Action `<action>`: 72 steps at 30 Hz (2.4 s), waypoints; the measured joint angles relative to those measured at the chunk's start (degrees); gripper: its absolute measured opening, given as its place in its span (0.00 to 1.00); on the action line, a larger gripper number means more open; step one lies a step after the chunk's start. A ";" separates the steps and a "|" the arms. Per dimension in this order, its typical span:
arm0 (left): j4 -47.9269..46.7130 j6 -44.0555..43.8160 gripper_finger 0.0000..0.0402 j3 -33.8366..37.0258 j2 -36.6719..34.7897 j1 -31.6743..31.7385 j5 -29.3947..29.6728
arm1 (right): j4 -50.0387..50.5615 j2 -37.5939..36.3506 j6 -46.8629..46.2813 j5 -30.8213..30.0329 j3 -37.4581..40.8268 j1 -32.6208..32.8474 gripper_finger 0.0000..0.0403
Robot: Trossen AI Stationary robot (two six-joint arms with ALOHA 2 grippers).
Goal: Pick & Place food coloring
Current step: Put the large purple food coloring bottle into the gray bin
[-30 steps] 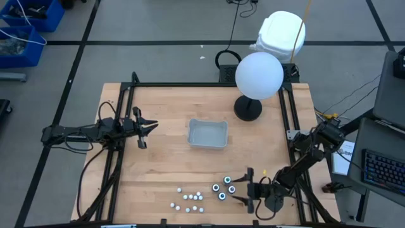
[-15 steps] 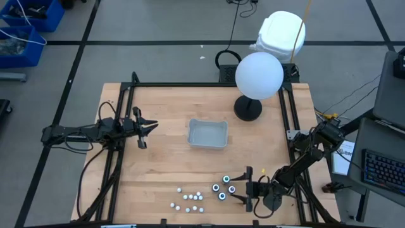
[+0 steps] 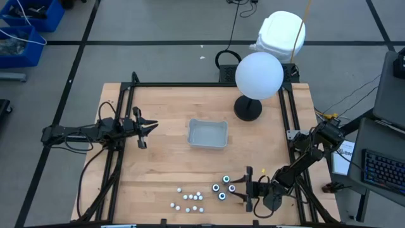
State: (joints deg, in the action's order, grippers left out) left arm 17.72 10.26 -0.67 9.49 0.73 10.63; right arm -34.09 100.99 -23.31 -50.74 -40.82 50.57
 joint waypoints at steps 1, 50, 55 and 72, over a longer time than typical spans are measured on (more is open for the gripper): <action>0.02 0.00 0.16 0.00 0.00 -0.02 -0.02 | 0.00 0.00 0.00 0.00 0.00 0.00 0.41; -2.14 -3.55 0.16 0.00 -0.02 -0.02 0.00 | 5.61 -25.69 22.83 7.31 0.00 -0.54 0.26; -2.82 -4.46 0.16 0.00 -0.02 0.00 -0.02 | 5.62 -30.79 27.95 7.39 0.00 -6.24 0.26; -5.98 -8.00 0.16 0.00 0.00 -0.02 0.02 | 1.37 -28.47 31.95 35.39 -2.41 -34.53 0.26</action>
State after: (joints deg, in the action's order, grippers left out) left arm 11.74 2.26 -0.67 9.50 0.71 10.66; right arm -32.71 72.52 8.64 -15.35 -43.23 16.03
